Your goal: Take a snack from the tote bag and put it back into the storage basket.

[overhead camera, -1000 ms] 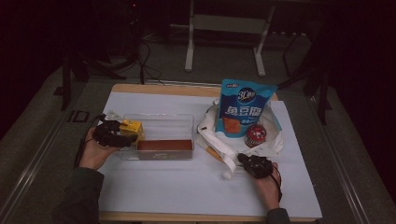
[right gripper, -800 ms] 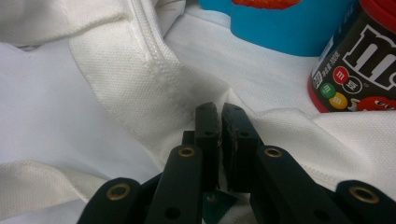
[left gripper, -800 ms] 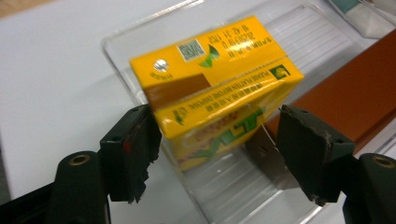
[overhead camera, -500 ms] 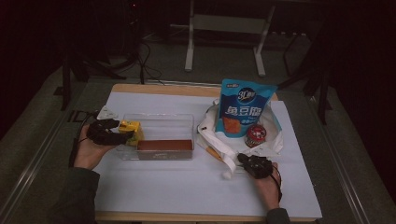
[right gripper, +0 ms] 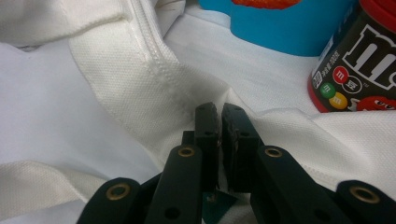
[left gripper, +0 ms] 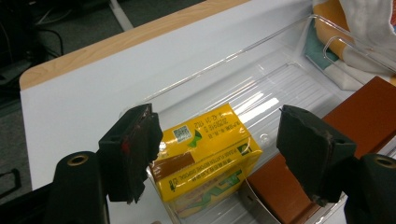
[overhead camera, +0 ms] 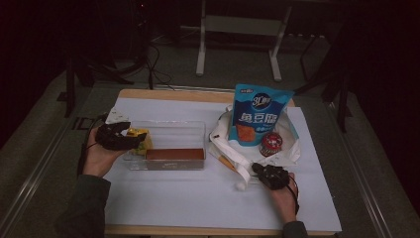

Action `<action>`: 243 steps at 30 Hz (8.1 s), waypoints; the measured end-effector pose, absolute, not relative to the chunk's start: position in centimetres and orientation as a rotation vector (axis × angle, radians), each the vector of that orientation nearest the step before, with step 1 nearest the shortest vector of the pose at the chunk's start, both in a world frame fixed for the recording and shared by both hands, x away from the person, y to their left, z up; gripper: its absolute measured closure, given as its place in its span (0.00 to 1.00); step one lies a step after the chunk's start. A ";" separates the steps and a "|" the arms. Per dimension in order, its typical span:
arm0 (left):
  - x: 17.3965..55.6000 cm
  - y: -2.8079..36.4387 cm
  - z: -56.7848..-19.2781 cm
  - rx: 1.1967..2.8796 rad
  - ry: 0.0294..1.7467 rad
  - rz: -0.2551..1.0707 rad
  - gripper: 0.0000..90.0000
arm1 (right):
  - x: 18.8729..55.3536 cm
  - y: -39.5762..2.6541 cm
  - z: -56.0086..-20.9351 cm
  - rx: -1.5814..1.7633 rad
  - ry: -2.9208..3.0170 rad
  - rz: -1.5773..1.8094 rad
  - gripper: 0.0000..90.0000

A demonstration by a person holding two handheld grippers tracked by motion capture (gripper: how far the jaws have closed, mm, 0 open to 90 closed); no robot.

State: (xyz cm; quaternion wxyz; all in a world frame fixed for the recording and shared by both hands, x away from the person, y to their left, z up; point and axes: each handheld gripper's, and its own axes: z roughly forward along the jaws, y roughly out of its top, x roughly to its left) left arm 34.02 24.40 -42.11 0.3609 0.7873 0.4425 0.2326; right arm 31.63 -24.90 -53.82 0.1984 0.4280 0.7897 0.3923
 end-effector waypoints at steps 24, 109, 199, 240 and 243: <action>34.5 21.0 -42.5 2.063 1.046 0.531 0.32 | 31.7 -24.9 -53.8 1.207 2.211 1.103 0.94; 28.9 12.8 -48.3 2.075 0.680 0.328 0.64 | 39.0 -27.8 -42.8 1.294 2.089 1.048 0.58; 28.5 10.0 -54.1 2.204 0.602 0.218 0.58 | 43.3 -25.9 -38.8 1.194 2.109 1.617 0.99; 28.3 9.8 -54.1 2.222 0.585 0.237 0.58 | 41.3 -22.1 -32.9 1.086 2.147 1.787 1.00; 28.3 9.8 -54.2 2.220 0.584 0.236 0.58 | 41.4 -21.3 -32.7 1.084 2.151 1.803 1.00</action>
